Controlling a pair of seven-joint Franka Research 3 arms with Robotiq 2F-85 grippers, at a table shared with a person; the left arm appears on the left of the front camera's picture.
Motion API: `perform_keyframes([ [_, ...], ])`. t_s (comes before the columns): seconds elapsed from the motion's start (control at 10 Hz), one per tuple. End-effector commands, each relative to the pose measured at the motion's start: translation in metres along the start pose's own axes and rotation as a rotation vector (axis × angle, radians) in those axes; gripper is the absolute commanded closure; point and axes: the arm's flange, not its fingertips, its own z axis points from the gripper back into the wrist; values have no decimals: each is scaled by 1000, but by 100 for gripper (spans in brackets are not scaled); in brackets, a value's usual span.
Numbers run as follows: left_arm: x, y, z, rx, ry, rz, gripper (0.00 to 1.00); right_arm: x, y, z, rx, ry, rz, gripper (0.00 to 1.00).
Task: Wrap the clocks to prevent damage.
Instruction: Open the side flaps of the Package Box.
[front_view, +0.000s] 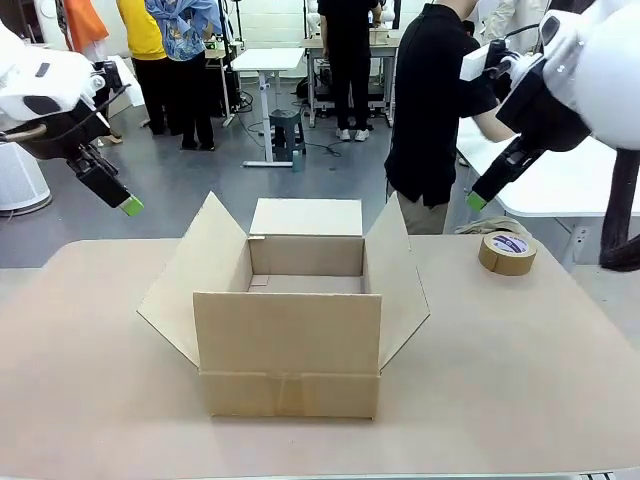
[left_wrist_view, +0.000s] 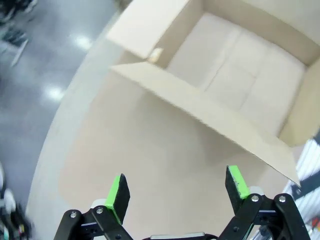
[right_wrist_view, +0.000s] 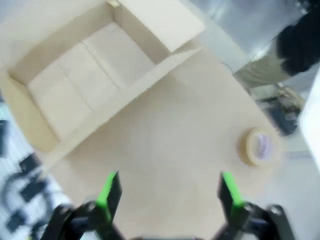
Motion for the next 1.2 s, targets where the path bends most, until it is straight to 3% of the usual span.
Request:
perform_keyframes([
  [0.0, -14, 27, 12, -289, -45, -159, 0, -34, -42, -9, 257, -183, 248, 0],
  [0.1, -17, 44, 21, -399, -92, -247, 0, -41, -55, -11, 349, -224, 298, 0],
  [0.2, -30, 55, 25, -465, -159, -308, 0, -55, -74, -19, 340, -211, 362, 0],
  [0.3, -43, 65, 24, -496, -234, -363, 0, -64, -88, -26, 385, -272, 318, 0],
  [0.5, -70, 86, 18, -494, -315, -378, 0, -74, -102, -29, 424, -313, 236, 0],
  [0.8, -103, 95, 18, -397, -373, -307, 0, -87, -104, -19, 357, -364, 160, 0],
  [1.1, -107, 90, 25, -371, -345, -282, 0, -93, -105, -14, 261, -293, 49, 0],
])
